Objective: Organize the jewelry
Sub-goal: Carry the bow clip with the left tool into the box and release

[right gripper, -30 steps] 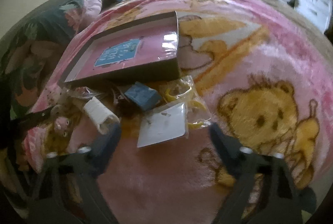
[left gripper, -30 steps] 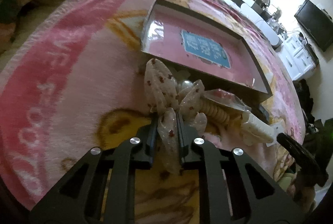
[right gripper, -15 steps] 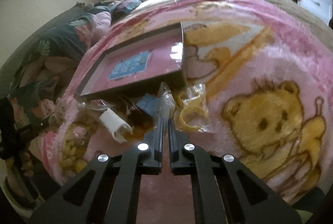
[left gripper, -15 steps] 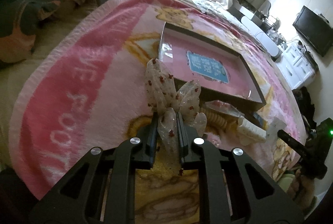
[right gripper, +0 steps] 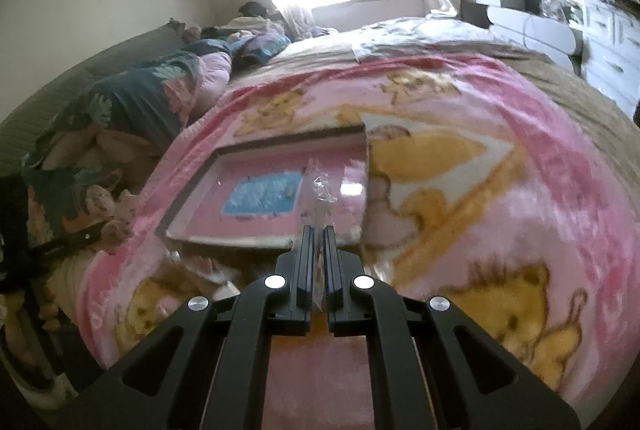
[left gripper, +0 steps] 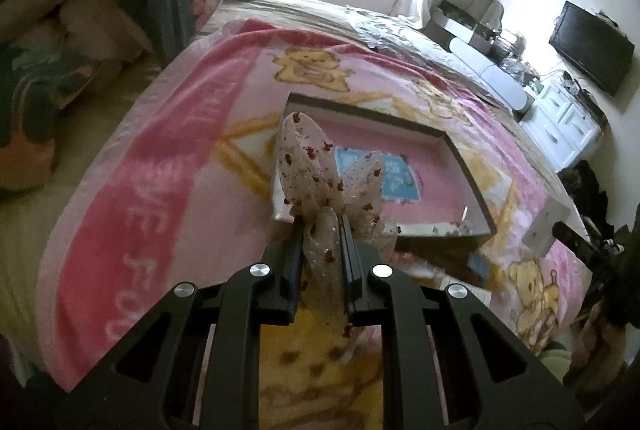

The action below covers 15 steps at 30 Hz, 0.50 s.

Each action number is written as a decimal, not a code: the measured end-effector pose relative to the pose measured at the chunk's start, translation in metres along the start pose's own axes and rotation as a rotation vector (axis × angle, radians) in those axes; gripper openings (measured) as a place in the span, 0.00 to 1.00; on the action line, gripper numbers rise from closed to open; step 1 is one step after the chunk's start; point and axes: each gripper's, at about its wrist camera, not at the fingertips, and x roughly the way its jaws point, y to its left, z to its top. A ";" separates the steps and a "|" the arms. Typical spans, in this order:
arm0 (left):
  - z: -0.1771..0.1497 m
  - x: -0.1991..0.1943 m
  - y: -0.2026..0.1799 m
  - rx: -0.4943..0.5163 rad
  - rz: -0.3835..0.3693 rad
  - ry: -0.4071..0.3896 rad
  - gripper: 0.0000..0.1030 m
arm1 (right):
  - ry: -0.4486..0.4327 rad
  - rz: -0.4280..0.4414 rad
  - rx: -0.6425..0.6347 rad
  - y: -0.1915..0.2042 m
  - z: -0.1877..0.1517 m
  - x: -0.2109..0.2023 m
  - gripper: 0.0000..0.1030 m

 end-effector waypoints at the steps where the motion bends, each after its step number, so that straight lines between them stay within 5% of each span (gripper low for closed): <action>1: 0.005 0.005 -0.004 0.010 0.001 -0.002 0.09 | -0.002 -0.005 -0.014 0.002 0.005 0.002 0.04; 15: 0.036 0.061 -0.032 0.065 0.024 0.038 0.10 | 0.024 0.067 -0.074 0.026 0.048 0.057 0.04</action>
